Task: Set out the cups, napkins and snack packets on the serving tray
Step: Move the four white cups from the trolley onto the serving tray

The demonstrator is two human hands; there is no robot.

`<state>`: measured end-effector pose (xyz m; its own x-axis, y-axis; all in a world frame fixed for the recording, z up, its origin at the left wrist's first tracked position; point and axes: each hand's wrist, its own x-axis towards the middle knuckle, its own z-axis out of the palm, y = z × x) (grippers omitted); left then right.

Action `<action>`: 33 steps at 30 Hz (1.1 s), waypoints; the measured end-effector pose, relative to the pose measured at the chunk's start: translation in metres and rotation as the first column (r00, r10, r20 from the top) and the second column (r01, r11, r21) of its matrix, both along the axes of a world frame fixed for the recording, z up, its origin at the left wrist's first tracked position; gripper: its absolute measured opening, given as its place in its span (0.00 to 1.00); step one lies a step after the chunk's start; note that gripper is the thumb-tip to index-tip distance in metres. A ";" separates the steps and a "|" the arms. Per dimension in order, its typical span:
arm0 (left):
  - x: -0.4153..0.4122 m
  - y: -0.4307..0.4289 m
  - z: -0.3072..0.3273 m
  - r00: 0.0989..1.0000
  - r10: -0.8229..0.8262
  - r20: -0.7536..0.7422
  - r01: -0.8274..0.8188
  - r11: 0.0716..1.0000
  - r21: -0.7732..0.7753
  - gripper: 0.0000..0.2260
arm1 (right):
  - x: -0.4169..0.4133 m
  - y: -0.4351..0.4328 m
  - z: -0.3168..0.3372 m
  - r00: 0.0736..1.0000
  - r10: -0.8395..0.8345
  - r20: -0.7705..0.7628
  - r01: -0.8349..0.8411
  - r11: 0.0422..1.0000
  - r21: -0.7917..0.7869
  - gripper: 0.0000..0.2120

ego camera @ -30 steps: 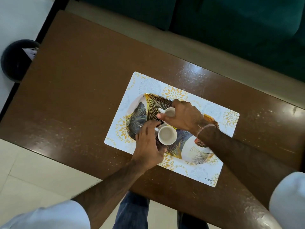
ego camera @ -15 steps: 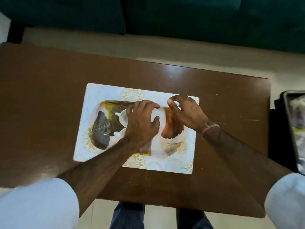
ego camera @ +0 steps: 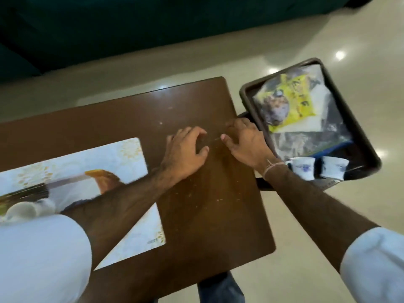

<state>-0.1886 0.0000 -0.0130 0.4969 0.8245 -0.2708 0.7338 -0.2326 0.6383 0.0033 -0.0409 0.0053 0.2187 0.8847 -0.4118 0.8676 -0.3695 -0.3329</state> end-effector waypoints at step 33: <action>0.282 -0.091 -0.020 0.874 -0.345 -0.341 0.321 0.938 -0.127 0.37 | 0.271 -0.141 -0.023 0.881 -0.473 0.010 0.455 0.840 -0.296 0.31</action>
